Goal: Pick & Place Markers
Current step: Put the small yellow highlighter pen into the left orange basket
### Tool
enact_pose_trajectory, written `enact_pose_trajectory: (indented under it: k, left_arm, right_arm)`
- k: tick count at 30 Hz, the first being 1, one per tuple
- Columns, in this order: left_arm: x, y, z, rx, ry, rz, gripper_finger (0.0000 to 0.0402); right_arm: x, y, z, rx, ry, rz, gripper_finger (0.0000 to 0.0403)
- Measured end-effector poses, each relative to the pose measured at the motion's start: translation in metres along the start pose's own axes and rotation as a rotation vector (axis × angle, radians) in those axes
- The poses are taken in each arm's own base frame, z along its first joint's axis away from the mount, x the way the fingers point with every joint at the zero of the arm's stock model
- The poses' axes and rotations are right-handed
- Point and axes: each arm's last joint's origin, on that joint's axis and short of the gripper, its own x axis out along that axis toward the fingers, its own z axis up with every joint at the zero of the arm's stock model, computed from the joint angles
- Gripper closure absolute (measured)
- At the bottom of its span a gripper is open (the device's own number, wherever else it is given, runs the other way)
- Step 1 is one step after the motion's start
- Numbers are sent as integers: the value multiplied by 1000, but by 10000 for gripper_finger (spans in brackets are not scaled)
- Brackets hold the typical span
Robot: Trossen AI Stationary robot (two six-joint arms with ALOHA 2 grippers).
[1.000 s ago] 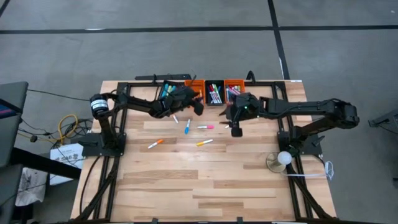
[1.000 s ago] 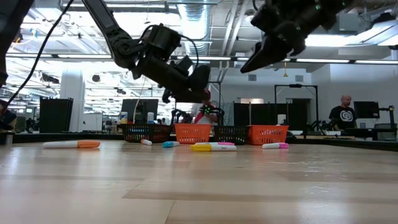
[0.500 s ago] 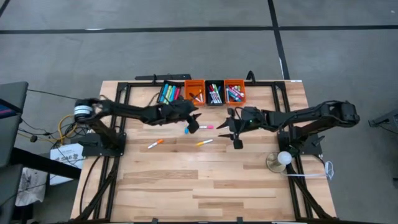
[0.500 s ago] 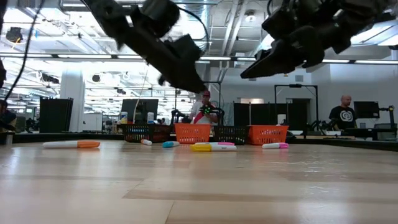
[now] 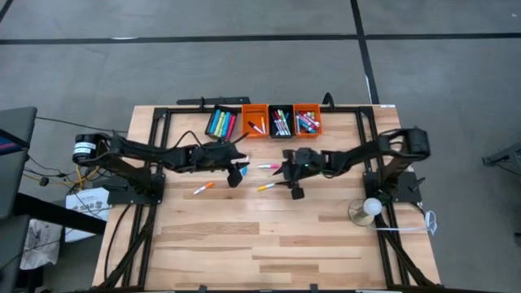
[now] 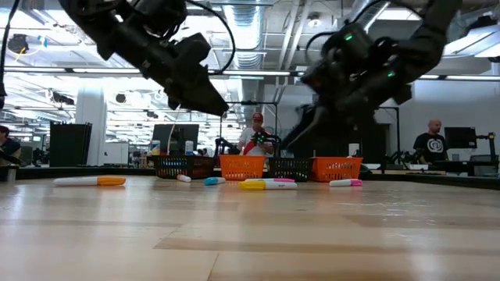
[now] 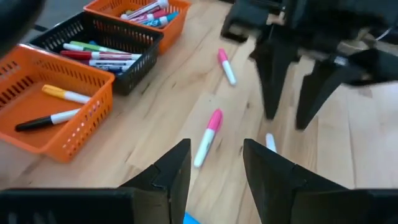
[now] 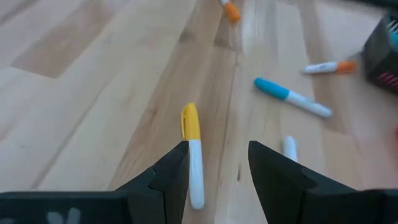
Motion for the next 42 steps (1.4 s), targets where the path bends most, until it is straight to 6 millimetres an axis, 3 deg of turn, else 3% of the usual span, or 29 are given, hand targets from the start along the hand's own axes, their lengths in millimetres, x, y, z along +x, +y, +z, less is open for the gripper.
enact_pose_trajectory:
  k: [8, 15, 19, 27, 35, 42]
  left_arm:
    - [0, 2, -13, -66, 12, 0, 259]
    - [-1, -2, -12, -87, -1, -17, 259]
    - [-2, -6, -12, -82, -5, -29, 259]
    - [-2, -7, -12, -75, -10, -32, 259]
    - [-2, -7, -12, -81, -10, -32, 259]
    - [-2, -9, -12, -82, 0, -105, 259]
  right_arm:
    - [41, -3, -5, 36, 118, 138, 249]
    - [59, -6, -9, 96, 183, 168, 249]
    - [58, -6, -8, 99, 196, 169, 271]
    - [54, -6, -5, 97, 206, 166, 380]
    - [56, -3, 1, 99, 222, 177, 364]
    - [44, 5, 28, 52, 166, 180, 380]
